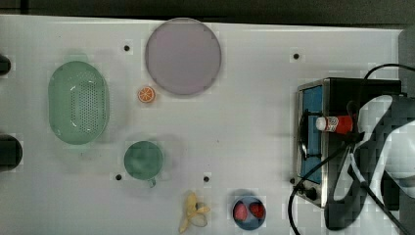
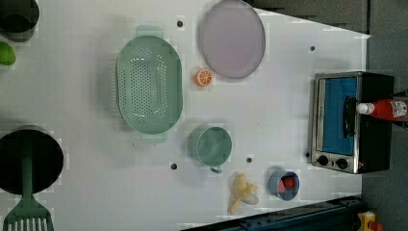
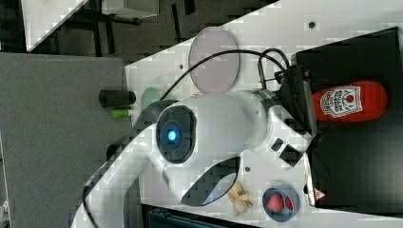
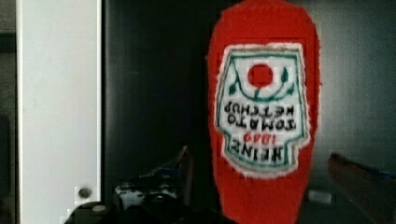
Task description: Pick Ketchup from oven and place it on table.
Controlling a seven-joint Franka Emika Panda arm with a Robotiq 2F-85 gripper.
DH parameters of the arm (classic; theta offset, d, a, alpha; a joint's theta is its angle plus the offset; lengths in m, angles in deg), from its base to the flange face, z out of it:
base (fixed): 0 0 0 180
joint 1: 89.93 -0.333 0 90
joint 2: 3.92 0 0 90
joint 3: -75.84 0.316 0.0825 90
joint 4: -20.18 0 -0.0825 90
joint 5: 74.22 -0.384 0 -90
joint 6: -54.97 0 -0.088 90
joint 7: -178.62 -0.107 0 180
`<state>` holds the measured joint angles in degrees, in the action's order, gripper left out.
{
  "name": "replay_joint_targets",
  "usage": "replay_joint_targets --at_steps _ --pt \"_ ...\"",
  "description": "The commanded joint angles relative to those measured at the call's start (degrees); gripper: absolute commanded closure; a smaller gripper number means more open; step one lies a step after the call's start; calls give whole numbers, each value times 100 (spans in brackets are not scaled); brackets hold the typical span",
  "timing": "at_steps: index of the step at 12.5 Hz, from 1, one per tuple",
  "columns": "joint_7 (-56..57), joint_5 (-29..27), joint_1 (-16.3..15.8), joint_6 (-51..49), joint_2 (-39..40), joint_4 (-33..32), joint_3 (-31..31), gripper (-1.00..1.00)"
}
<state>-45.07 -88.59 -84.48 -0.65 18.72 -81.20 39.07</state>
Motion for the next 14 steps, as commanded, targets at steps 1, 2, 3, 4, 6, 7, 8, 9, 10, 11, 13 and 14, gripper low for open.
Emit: replay_joint_targets --at_steps 1,2,3,4,6,7,8,9,10,11,13,14 --pt "-223 -38 61 232 258 4 -44 -100" --pt "-223 -96 60 238 288 -4 -30 -93" --pt "-223 -115 70 348 322 -8 -45 -70" --pt "-223 -115 70 382 317 -7 -41 -44" --pt "-223 -114 74 382 303 -5 -51 -27" --pt "-224 -115 75 379 302 -2 -50 -27" --pt "-223 -114 75 358 295 17 -53 -26" --pt "-223 -110 75 252 258 96 -63 -27" --pt "-218 -88 68 34 186 277 -61 -27" --pt "-180 -57 34 -362 83 543 -47 -27" --pt "-138 44 -120 -1372 -171 1134 -21 -27" --pt "-138 137 -232 -1780 -284 1408 -14 -27"
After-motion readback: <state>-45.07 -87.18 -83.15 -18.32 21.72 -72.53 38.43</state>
